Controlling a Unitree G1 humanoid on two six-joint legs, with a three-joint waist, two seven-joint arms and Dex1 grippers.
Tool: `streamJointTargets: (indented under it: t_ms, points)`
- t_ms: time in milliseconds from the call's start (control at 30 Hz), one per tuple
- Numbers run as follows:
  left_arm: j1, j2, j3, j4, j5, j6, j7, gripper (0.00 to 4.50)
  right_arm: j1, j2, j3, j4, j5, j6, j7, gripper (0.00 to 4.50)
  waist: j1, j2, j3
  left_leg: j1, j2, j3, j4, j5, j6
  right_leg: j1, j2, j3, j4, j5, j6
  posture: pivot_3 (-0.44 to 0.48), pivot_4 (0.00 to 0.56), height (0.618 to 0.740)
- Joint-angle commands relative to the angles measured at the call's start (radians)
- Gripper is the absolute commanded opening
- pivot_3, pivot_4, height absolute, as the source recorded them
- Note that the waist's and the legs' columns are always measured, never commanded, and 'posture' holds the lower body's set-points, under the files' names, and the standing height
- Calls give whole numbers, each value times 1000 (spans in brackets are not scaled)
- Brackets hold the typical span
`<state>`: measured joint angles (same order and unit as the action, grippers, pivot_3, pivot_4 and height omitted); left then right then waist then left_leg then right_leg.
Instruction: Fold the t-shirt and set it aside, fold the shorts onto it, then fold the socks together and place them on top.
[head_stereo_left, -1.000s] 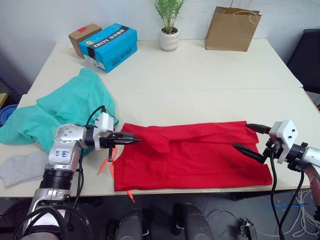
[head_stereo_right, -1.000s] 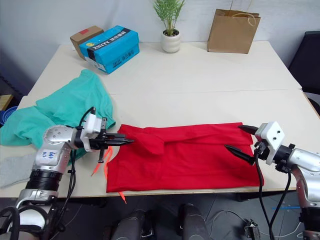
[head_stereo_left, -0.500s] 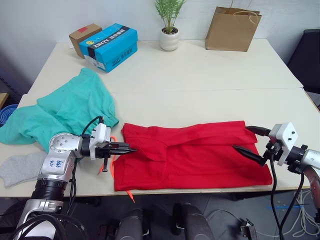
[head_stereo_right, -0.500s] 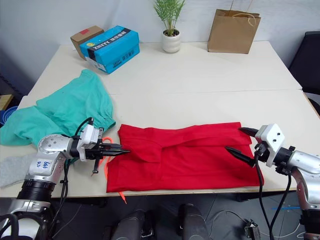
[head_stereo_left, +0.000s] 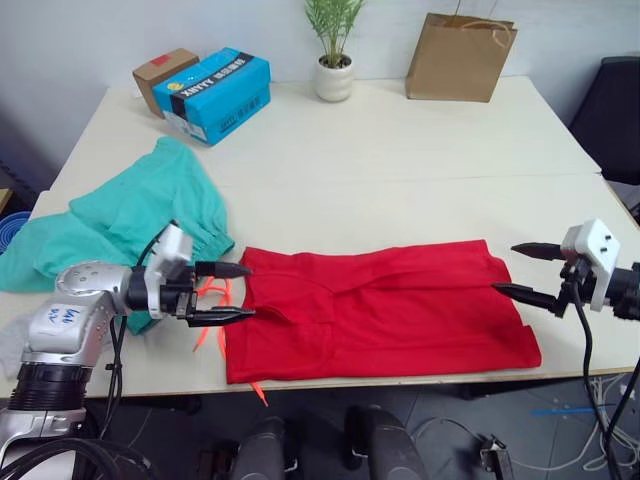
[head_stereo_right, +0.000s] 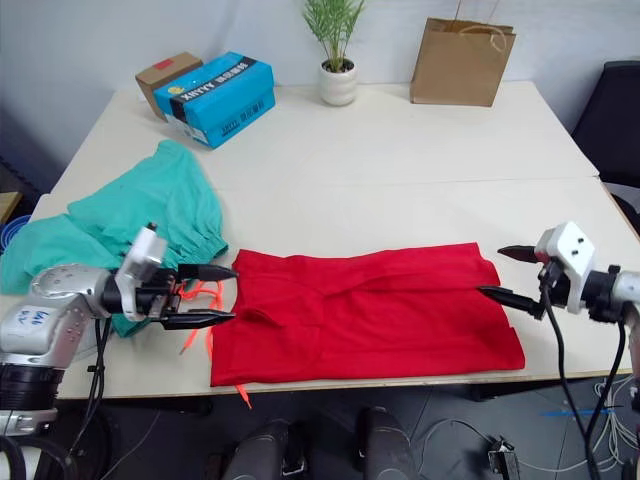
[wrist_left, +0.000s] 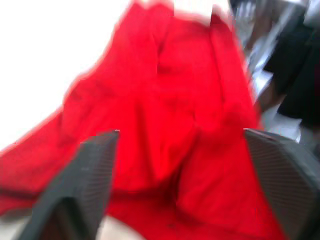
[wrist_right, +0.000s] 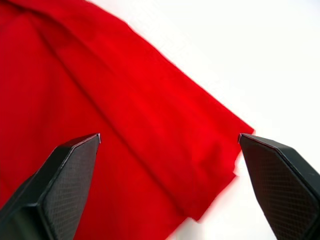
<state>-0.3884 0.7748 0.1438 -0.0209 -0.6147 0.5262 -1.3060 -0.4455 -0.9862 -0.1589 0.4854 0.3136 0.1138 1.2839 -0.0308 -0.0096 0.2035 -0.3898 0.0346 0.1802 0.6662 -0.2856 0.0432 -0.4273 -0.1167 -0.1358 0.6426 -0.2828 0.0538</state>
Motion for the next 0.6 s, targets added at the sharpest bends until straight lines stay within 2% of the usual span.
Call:
streamJointTargets:
  t_ms: [33, 133, 267, 400, 600]
  points:
    - [-13, -39, 15, -86, -63, 27, 45, 4463, -150, 4, 64, 220, -81, -54, 54, 4500, 1, 0, 0, 0, 0, 0, 0, 0, 0, 0, 0, 0, 0, 0, 0, 0, 150, 740]
    - [12, -72, -20, -133, -41, 2, 70, 4463, -272, 20, 127, 394, -159, -96, 72, 4500, 4, 0, 0, 0, 0, 0, -1, 0, -1, 0, 1, -1, 0, -1, -1, 0, 150, 740]
    - [48, -95, -54, -168, -18, -31, 85, 4463, -370, 41, 193, 535, -241, -137, 97, 4500, 1, 0, 0, -1, 0, 0, -1, 0, -1, -1, 2, -1, -1, -1, -1, 0, 150, 740]
    - [79, -97, -56, -173, -13, -57, 90, 4500, -421, 57, 204, 601, -272, -159, 109, 3620, 0, 1, 0, -1, 0, 0, -1, 1, -2, -1, 1, 0, 0, -1, -1, 0, 150, 740]
    - [105, -91, -60, -179, -6, -79, 95, 4500, -439, 72, 195, 645, -288, -193, 112, 1402, 0, 1, 0, -1, 0, 0, 0, 1, -2, -1, 1, 0, 0, -1, -1, 0, 150, 740]
